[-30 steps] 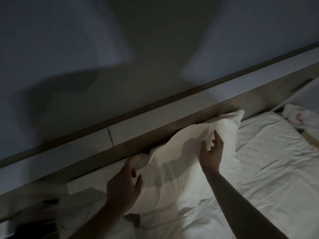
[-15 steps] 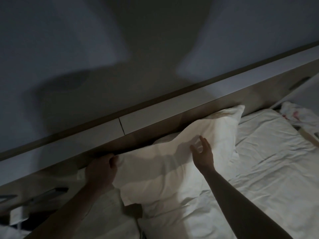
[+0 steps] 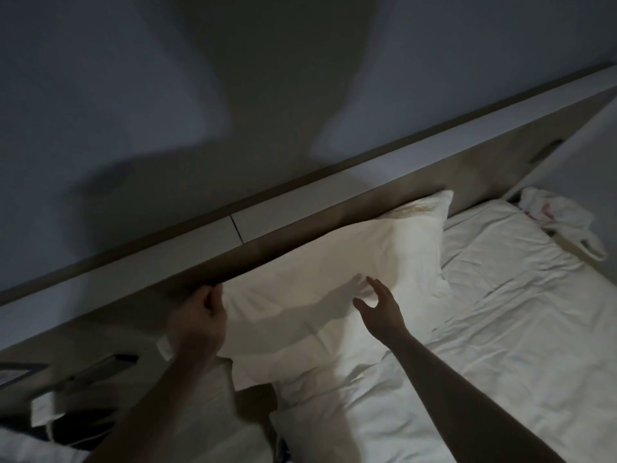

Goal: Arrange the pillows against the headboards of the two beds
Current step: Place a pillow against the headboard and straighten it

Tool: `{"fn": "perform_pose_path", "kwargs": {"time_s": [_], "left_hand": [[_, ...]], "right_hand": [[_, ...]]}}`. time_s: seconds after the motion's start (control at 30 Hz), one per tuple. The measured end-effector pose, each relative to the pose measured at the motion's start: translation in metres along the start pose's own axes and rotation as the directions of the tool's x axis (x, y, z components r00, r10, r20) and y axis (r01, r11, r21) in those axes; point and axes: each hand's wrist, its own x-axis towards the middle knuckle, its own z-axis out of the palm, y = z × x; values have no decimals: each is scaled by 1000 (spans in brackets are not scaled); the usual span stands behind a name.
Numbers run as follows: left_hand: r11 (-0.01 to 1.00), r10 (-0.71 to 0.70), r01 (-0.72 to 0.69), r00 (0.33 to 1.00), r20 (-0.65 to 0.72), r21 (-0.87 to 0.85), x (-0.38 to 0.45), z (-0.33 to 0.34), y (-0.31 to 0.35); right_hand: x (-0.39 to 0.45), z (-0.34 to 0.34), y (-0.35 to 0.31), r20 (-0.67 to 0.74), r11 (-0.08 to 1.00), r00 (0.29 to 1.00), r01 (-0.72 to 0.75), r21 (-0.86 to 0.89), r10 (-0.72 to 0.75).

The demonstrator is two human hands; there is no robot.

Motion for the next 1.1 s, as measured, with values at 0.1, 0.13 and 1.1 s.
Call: {"fn": "perform_pose_path", "kwargs": {"time_s": [0.1,0.13,1.1], "left_hand": [[994,-105,105,994,9,-33,-1,2,-3],[990,-137,137,990,19,-41,1,2,-3],[992,-42,-45,763,645,117,-9,15,-50]], "right_hand": [[-10,-4,-1,5,1000,1000,-11,9,11],[-12,-5,-2,4,1000,1000,-10,14,10],[-140,-36,8,56,993,997,-65,100,60]]}}
